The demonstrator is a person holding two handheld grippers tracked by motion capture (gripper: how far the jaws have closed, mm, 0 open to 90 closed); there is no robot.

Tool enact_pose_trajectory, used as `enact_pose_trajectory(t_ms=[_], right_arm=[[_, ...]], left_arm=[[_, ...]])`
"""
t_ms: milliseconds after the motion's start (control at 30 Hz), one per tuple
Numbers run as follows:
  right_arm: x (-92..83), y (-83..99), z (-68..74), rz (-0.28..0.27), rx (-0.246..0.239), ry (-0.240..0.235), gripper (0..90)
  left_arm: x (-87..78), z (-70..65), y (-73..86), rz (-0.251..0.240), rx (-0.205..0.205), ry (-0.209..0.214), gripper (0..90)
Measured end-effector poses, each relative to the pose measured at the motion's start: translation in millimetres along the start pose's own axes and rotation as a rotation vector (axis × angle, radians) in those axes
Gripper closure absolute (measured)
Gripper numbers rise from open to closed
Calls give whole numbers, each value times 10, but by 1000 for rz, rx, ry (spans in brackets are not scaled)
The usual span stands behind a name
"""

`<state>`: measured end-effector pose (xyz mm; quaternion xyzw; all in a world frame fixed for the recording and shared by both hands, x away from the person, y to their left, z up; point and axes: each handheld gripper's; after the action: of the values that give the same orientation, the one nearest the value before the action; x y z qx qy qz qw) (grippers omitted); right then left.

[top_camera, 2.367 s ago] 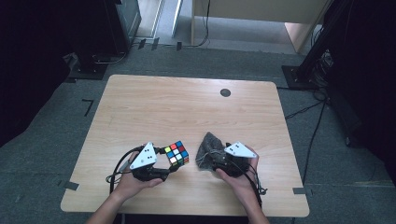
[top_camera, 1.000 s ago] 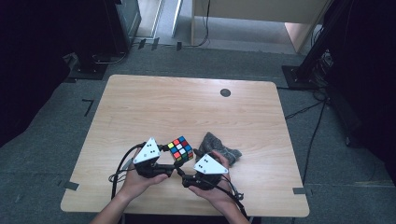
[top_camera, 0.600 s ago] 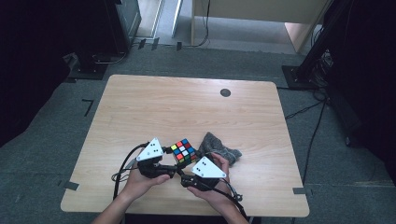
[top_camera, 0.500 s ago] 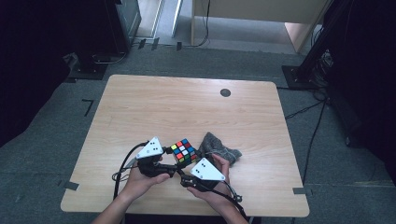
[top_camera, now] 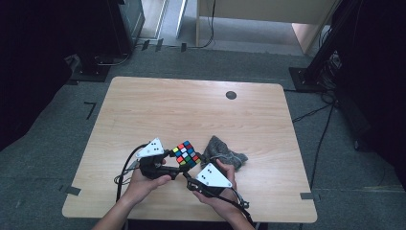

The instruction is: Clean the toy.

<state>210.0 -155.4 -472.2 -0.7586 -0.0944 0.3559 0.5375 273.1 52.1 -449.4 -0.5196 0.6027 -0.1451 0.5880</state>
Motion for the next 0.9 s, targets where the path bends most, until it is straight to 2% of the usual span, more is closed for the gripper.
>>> enact_pose_trajectory(t_ms=[233, 333, 367, 400, 467, 533, 567, 633, 900], right_arm=[[-18, -12, 31, -14, -3, 14, 317], [-11, -21, 37, -6, 13, 12, 262], [-2, -23, 39, 1, 22, 8, 246], [9, -22, 35, 12, 29, 5, 238], [22, -12, 27, 28, 46, -1, 254], [21, -6, 22, 30, 57, -2, 279], [20, 0, 4, 31, 84, -16, 303], [21, 2, -8, 30, 104, -31, 313], [24, 5, -26, 48, 93, -36, 336]], left_arm=[[1, -6, -3, -1, -15, 19, 334], [28, -22, 1, 4, -12, 22, 336], [53, -55, 5, 7, 7, 16, 336], [53, -55, 5, 7, 7, 16, 336], [65, -83, 4, 5, 21, -9, 337], [58, -77, 2, 0, 18, -5, 337], [47, -72, 1, -11, 10, 0, 336], [43, -69, 2, -13, 10, -3, 336], [45, -61, 7, -9, 5, -6, 324]])
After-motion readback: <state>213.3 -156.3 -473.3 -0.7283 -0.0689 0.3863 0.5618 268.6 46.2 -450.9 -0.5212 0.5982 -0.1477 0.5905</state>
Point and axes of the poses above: each handheld gripper's, and its own axes: x roughly forward along the jaws, y roughly out of its underside, z roughly to its left, and after that the axes turned 10 degrees about z, right-handed
